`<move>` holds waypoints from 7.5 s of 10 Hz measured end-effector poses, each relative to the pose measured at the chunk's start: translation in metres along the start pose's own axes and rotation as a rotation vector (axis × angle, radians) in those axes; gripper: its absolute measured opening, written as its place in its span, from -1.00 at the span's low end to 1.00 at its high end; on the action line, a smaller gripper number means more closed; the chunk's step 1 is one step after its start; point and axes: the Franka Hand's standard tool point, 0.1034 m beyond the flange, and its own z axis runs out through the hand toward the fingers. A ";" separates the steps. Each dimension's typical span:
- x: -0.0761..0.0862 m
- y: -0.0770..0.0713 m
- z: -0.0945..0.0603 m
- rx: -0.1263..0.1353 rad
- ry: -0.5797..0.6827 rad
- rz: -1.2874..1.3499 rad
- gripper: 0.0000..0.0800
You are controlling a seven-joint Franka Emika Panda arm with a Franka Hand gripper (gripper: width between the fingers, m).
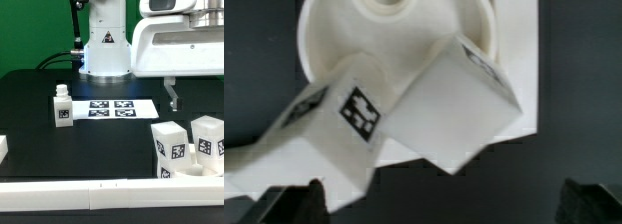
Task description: Assemble stool
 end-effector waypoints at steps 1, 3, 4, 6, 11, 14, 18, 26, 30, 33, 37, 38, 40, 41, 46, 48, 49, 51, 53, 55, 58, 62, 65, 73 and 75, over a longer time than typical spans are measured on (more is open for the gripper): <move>-0.007 -0.017 0.006 -0.008 -0.001 -0.035 0.62; -0.004 -0.009 0.006 -0.023 0.002 -0.203 0.62; -0.003 -0.008 0.006 -0.037 0.002 -0.284 0.62; -0.005 -0.007 0.008 -0.063 -0.026 -0.445 0.62; -0.001 -0.006 0.005 -0.075 -0.087 -0.556 0.62; 0.002 0.009 0.014 -0.086 -0.234 -0.407 0.62; 0.002 0.002 0.021 -0.115 -0.199 -0.405 0.62; -0.004 -0.007 0.034 -0.043 -0.138 -0.150 0.62; -0.008 -0.004 0.039 -0.059 -0.145 -0.149 0.62; -0.008 -0.003 0.039 -0.064 -0.142 -0.074 -0.15; -0.007 -0.003 0.039 -0.082 -0.122 0.364 -0.16; -0.006 0.000 0.040 -0.079 -0.109 0.561 -0.16; -0.006 0.001 0.040 -0.067 -0.110 0.848 -0.16; -0.007 0.001 0.040 -0.069 -0.110 0.888 -0.16; -0.006 0.002 0.040 -0.069 -0.078 1.499 -0.16; -0.008 0.003 0.040 -0.014 -0.023 1.778 -0.16; -0.008 0.003 0.040 -0.014 -0.024 1.810 -0.16; -0.008 0.003 0.040 -0.006 -0.032 1.859 -0.16; -0.008 -0.003 0.039 0.061 -0.029 2.011 -0.16; -0.008 -0.007 0.039 0.127 -0.007 2.077 -0.16; -0.009 -0.007 0.039 0.120 -0.004 2.030 -0.14; -0.004 -0.013 0.022 0.139 -0.011 1.764 0.60; -0.001 -0.025 0.005 0.161 -0.015 1.352 0.62; -0.006 -0.034 0.010 0.103 -0.021 0.480 0.62; -0.004 -0.028 0.010 0.086 -0.008 0.323 0.62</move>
Offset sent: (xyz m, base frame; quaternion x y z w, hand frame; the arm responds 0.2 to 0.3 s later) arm 0.0000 0.0000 0.0000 0.0000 0.0000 -0.1938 0.9810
